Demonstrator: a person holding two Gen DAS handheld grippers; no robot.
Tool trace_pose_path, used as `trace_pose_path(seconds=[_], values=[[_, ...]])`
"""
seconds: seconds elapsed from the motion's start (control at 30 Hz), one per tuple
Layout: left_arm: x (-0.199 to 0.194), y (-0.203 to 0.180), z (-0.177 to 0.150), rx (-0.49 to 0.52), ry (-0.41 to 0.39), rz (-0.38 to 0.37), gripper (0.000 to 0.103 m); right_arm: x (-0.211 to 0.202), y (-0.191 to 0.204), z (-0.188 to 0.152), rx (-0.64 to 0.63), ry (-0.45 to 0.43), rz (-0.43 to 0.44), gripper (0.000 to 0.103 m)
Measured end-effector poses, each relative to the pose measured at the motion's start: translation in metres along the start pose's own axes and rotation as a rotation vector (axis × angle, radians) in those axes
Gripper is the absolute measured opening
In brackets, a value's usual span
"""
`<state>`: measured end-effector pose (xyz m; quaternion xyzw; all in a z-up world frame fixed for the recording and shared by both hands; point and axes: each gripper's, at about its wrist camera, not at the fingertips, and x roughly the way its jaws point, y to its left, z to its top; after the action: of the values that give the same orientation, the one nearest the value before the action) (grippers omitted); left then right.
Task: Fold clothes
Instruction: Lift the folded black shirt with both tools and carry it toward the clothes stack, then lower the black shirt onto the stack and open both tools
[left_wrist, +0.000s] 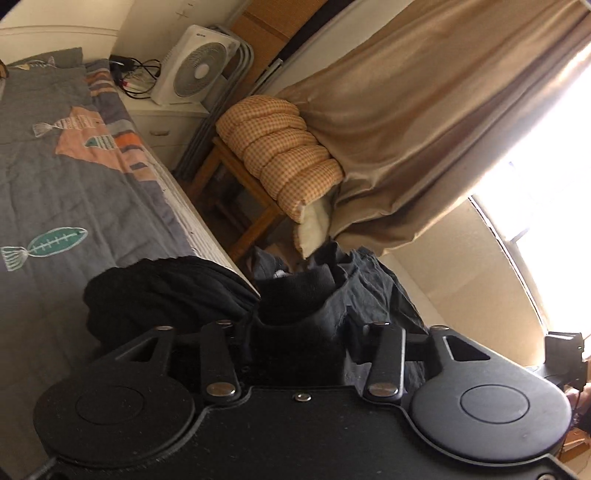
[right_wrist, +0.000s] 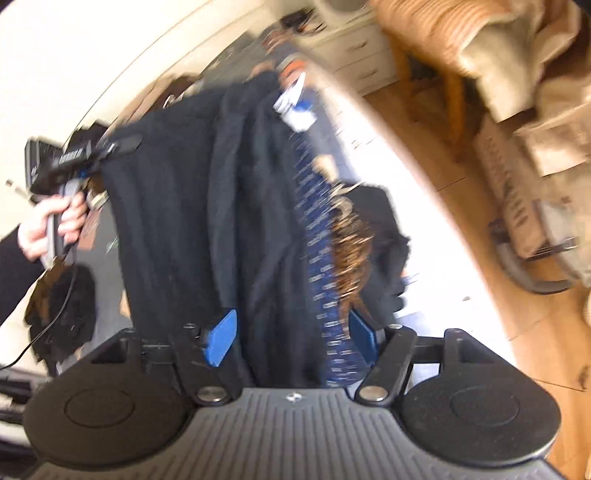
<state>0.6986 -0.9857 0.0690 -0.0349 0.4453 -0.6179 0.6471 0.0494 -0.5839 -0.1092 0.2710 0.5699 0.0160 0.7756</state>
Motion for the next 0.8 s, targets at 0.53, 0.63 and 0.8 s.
trace_pose_path(seconds=[0.53,0.63,0.8], values=[[0.036,-0.063,-0.035,-0.176,0.079,-0.460,0.080,0.063,0.040,-0.017,0.067,-0.265,0.282,0.069],[0.062,-0.035,-0.043,-0.236,0.106,-0.378,0.075,0.068,0.010,-0.019,0.136,-0.293,0.305,0.068],[0.070,0.017,-0.033,-0.314,0.061,-0.276,0.060,0.065,-0.030,-0.026,0.191,-0.355,0.315,0.065]])
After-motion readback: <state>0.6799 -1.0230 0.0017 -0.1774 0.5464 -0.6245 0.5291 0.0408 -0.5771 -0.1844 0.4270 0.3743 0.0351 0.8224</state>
